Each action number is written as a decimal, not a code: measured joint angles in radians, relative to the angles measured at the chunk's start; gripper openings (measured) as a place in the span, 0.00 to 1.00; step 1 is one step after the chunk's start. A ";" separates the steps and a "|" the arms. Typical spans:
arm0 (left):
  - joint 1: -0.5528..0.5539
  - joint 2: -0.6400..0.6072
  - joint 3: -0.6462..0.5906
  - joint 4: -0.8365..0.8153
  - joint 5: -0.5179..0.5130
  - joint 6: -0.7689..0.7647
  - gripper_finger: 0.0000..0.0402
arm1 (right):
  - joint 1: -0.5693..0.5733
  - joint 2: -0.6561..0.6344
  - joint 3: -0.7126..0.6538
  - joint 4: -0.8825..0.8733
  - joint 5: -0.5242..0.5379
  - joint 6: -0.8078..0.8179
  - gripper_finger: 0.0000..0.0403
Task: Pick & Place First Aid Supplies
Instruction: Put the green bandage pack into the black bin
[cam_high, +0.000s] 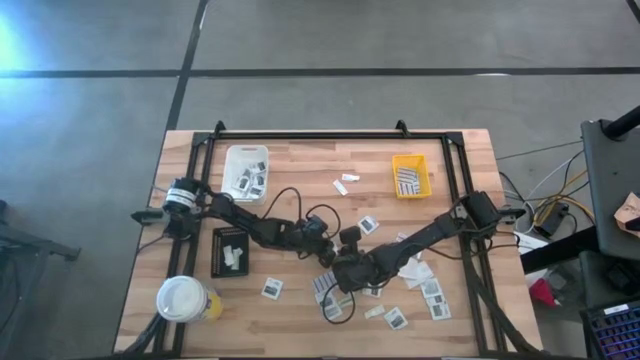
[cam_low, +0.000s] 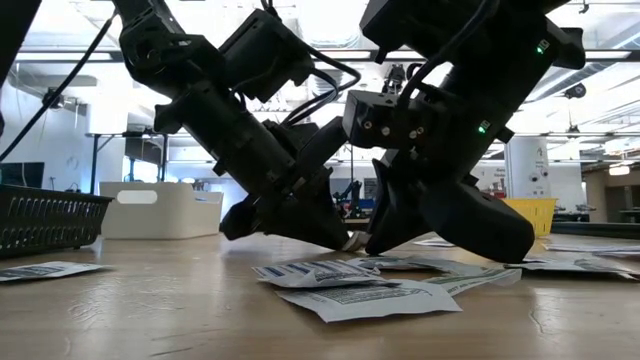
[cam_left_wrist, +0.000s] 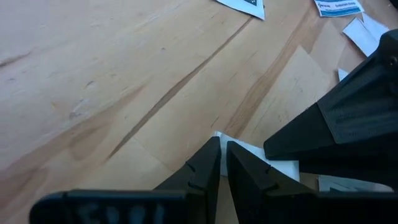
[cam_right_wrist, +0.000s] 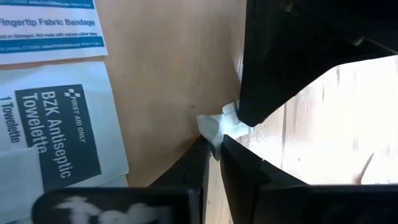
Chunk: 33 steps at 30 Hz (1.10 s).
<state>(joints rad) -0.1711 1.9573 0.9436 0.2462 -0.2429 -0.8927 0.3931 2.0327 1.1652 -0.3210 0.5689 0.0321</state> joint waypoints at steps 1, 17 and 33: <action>0.000 -0.003 0.000 0.000 -0.001 0.007 0.13 | 0.000 0.000 0.000 0.000 -0.001 0.004 0.09; 0.011 -0.062 -0.003 -0.090 -0.055 0.063 0.13 | 0.000 -0.002 0.001 -0.004 -0.005 0.015 0.08; 0.005 -0.068 0.002 -0.188 -0.101 -0.121 0.13 | -0.010 0.007 0.003 0.136 -0.047 0.018 0.30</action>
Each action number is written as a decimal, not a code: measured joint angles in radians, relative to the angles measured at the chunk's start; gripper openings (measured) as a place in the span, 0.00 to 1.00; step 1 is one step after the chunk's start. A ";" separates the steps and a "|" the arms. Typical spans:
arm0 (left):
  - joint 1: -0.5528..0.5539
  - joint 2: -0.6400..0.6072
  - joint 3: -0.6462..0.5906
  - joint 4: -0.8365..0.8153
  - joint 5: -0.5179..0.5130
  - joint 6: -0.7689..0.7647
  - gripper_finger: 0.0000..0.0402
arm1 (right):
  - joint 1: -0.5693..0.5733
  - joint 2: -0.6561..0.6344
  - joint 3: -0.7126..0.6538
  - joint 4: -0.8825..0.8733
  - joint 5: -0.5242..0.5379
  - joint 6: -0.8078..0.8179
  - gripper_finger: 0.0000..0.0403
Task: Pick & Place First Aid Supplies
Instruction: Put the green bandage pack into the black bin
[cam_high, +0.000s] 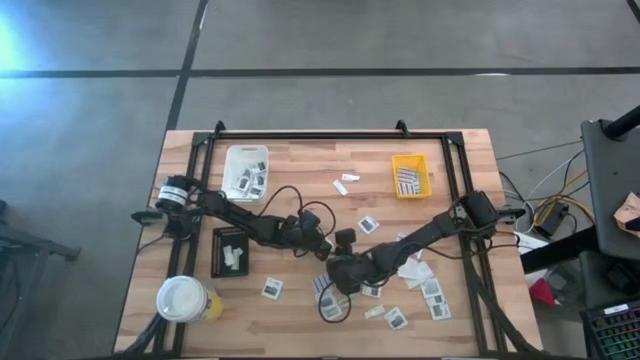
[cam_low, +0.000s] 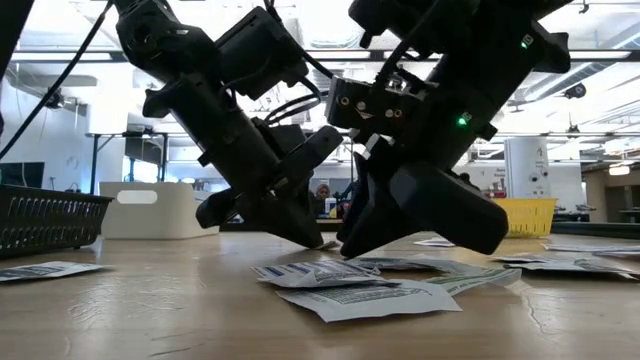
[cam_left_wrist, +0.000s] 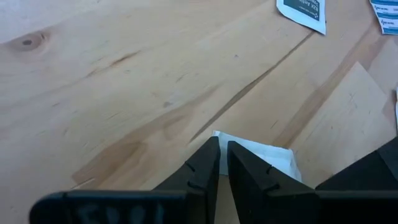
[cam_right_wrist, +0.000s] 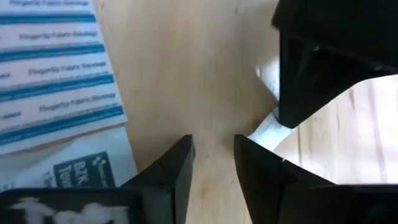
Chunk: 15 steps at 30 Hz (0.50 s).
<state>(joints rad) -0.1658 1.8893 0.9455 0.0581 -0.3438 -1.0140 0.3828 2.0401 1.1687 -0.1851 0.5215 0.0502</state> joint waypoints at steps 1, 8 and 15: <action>-0.001 0.000 0.000 -0.001 0.001 -0.001 0.13 | -0.001 0.004 0.000 0.010 0.014 0.001 0.31; -0.003 0.001 0.000 -0.004 0.002 -0.003 0.13 | -0.001 0.022 0.000 0.025 0.117 0.020 0.33; -0.003 0.002 -0.001 -0.006 0.001 -0.004 0.13 | -0.013 0.057 0.003 0.071 0.145 0.066 0.33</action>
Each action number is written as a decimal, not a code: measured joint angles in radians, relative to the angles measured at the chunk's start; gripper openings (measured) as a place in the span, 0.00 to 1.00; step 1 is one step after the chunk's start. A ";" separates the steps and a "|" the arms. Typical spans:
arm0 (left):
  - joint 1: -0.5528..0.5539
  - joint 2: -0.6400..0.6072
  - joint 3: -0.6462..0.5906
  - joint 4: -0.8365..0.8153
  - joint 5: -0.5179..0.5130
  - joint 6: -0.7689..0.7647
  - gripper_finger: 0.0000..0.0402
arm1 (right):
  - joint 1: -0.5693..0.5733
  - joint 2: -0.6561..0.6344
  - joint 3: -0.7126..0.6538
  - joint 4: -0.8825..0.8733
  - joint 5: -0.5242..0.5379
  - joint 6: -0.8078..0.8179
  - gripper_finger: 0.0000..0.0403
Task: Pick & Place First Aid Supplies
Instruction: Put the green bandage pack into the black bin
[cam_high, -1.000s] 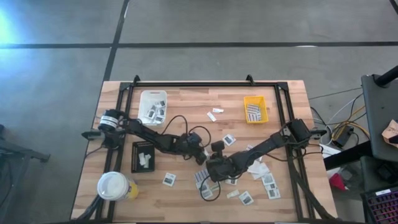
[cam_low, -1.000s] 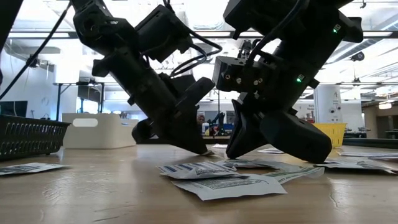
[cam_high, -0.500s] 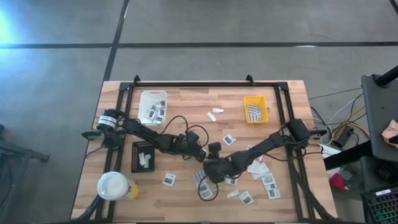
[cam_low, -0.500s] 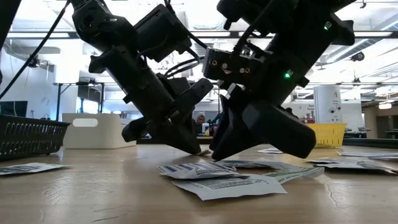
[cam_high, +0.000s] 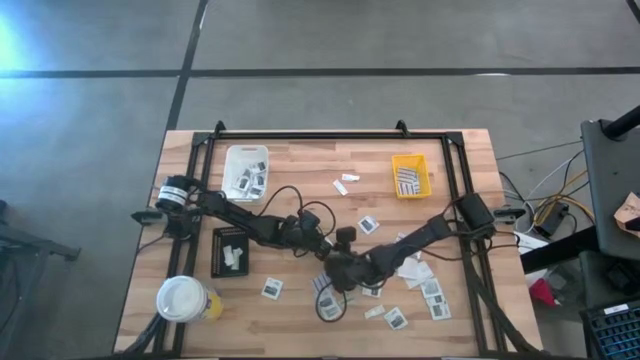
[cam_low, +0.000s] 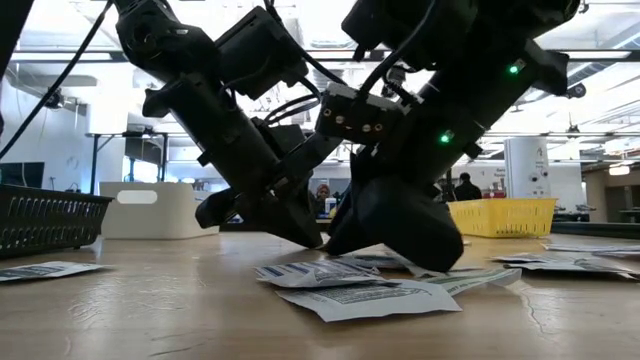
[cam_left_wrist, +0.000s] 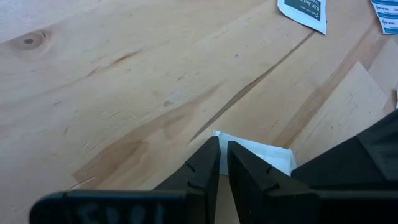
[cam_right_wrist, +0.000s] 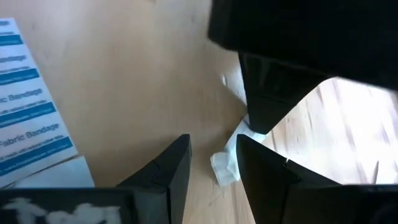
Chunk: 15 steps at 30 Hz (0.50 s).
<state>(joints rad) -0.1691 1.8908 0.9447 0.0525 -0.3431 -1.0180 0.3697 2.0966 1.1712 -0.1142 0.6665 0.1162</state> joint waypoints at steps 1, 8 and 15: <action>0.000 0.000 0.000 0.000 -0.001 0.000 0.13 | 0.000 0.004 0.000 0.001 0.002 0.007 0.33; 0.000 0.000 0.000 0.000 -0.002 0.002 0.13 | 0.000 0.010 0.001 -0.003 0.029 0.037 0.31; -0.001 0.001 -0.001 0.000 0.002 0.002 0.13 | -0.003 0.010 0.002 -0.061 0.038 0.077 0.24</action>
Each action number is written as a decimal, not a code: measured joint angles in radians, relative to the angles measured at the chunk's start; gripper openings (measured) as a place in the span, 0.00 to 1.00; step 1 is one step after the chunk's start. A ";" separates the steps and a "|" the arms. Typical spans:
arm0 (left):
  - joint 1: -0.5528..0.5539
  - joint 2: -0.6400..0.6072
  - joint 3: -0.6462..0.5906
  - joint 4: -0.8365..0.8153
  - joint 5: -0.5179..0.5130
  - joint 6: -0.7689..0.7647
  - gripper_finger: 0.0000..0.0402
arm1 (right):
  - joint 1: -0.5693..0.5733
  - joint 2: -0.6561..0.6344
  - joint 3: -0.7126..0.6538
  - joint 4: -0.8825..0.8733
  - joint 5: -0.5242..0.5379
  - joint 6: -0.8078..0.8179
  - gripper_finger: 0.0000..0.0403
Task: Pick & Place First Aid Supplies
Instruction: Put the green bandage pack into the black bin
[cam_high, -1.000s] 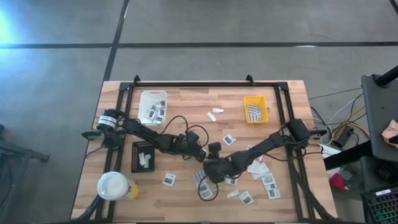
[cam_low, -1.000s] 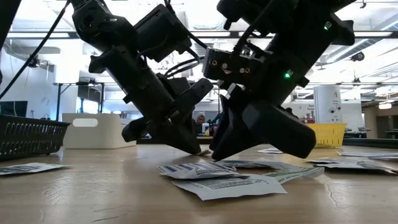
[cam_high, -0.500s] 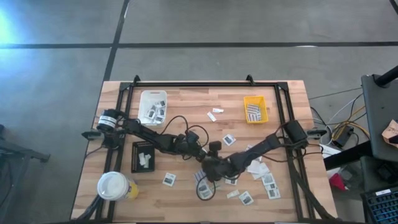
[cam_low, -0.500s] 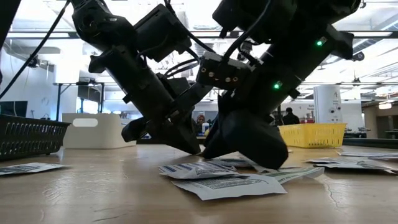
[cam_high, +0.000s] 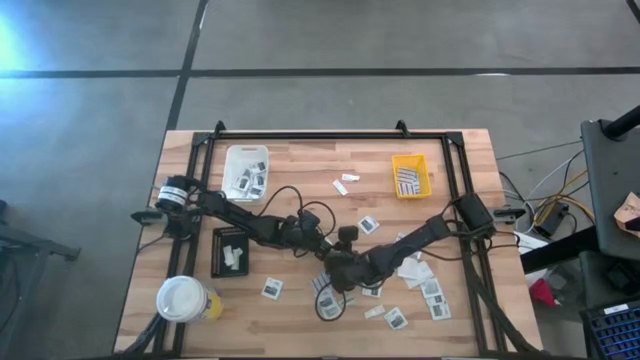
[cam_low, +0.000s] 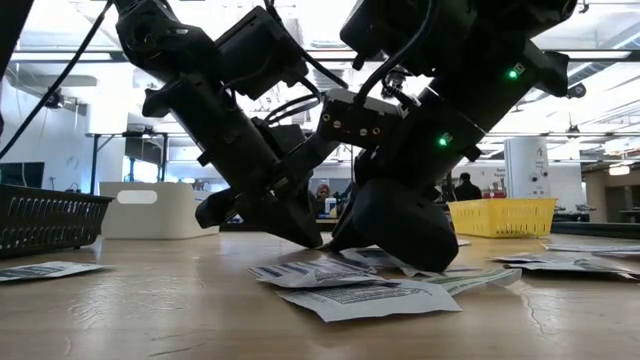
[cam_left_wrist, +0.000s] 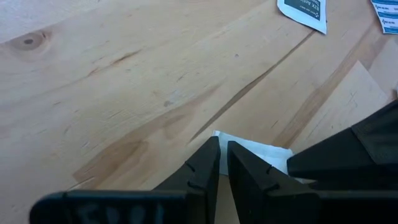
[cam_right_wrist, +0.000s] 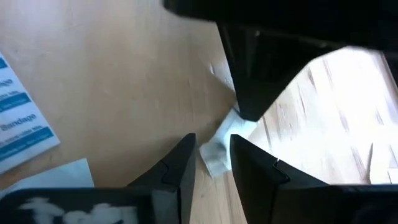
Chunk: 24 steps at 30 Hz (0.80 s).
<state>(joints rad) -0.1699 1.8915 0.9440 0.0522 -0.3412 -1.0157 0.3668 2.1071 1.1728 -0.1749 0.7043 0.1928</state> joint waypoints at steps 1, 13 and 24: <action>0.000 0.000 0.000 0.000 0.001 0.000 0.13 | 0.000 0.000 0.000 -0.004 0.001 0.002 0.23; -0.002 0.000 0.000 0.000 0.038 0.001 0.13 | -0.001 0.000 0.007 -0.037 0.007 0.036 0.15; -0.003 -0.012 -0.001 -0.001 0.024 0.081 0.13 | 0.001 0.003 0.045 -0.079 0.002 0.010 0.02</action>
<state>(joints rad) -0.1734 1.8797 0.9432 0.0515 -0.3174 -0.9345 0.3676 2.1101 1.2182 -0.2541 0.7066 0.2024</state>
